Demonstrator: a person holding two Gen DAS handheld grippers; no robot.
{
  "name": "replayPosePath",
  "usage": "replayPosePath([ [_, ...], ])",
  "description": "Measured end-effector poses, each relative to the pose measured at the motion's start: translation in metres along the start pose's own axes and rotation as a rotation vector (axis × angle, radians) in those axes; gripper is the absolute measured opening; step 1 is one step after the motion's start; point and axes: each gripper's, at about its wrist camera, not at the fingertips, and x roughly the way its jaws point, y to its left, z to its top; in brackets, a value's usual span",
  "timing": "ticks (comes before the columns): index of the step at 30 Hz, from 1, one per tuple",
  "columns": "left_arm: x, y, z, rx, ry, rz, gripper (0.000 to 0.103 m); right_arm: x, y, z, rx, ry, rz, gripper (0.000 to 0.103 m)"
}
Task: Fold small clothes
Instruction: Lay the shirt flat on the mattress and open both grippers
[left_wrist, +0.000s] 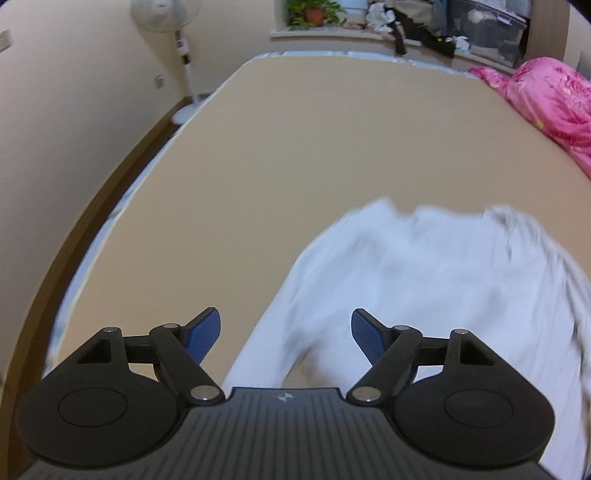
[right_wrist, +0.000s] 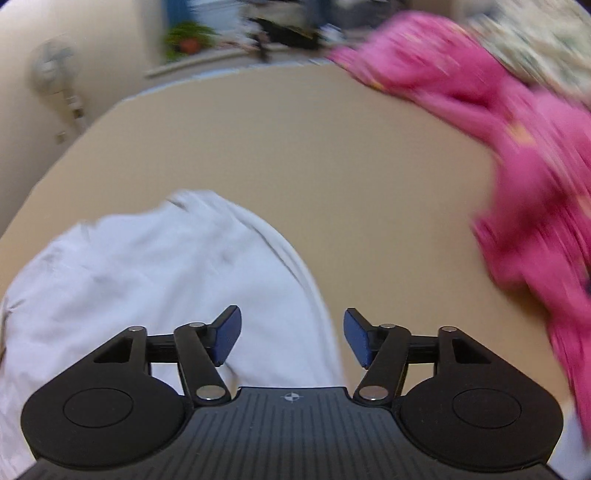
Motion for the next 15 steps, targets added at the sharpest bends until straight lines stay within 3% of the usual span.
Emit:
replayPosePath([
  [3, -0.052, 0.022, -0.063, -0.019, 0.006, 0.041, 0.083, 0.001, -0.036, -0.034, 0.103, 0.098, -0.036, 0.066],
  [7, -0.1, 0.032, -0.107, -0.042, 0.001, 0.093, 0.085, 0.0, -0.052, -0.083, 0.203, 0.189, 0.012, 0.066],
  [11, -0.129, 0.031, -0.13, -0.075, 0.034, 0.052, 0.085, 0.007, -0.016, -0.109, 0.107, 0.205, 0.035, 0.064],
  [15, -0.142, 0.019, -0.137, -0.084, 0.047, 0.043, 0.085, 0.028, 0.012, -0.12, -0.003, 0.257, -0.07, 0.054],
])
